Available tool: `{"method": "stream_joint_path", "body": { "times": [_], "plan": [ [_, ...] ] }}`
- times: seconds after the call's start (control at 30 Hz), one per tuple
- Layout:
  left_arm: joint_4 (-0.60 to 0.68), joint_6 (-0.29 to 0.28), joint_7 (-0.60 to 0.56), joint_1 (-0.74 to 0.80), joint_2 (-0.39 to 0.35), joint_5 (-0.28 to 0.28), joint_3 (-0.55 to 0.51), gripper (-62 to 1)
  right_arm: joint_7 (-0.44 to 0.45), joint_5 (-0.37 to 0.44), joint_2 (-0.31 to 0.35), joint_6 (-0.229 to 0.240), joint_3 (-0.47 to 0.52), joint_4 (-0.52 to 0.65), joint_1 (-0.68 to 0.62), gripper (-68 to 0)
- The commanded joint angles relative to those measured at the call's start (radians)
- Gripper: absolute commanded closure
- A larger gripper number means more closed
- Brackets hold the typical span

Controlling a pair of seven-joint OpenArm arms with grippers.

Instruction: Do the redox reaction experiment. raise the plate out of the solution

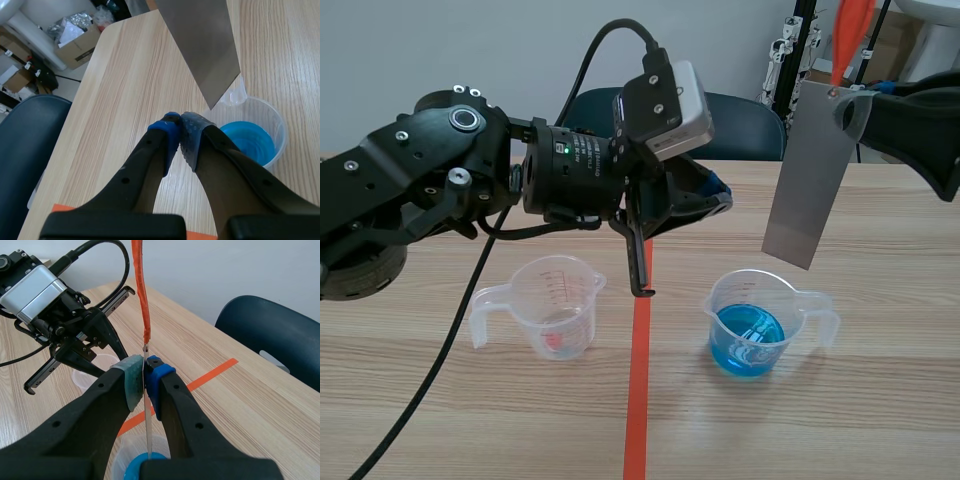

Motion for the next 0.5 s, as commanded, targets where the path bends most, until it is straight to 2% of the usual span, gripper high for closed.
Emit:
{"method": "stream_joint_path", "body": {
  "times": [0.0,0.2,0.47],
  "plan": [
    [0.004,-0.002,-0.016,-0.011,-0.013,-0.008,-0.003,-2.7,0.018,0.014,0.016,0.0,0.023,0.012,0.018,-0.4],
    [0.008,-0.002,-0.03,0.003,-0.049,-0.023,-0.003,-2.6,0.018,0.014,0.016,0.0,0.023,0.012,0.018,-0.4],
    [0.053,-0.002,-0.102,0.043,-0.116,-0.023,-0.003,-2.6,0.018,0.014,0.016,0.0,0.023,0.012,0.018,-0.4]
  ]
}}
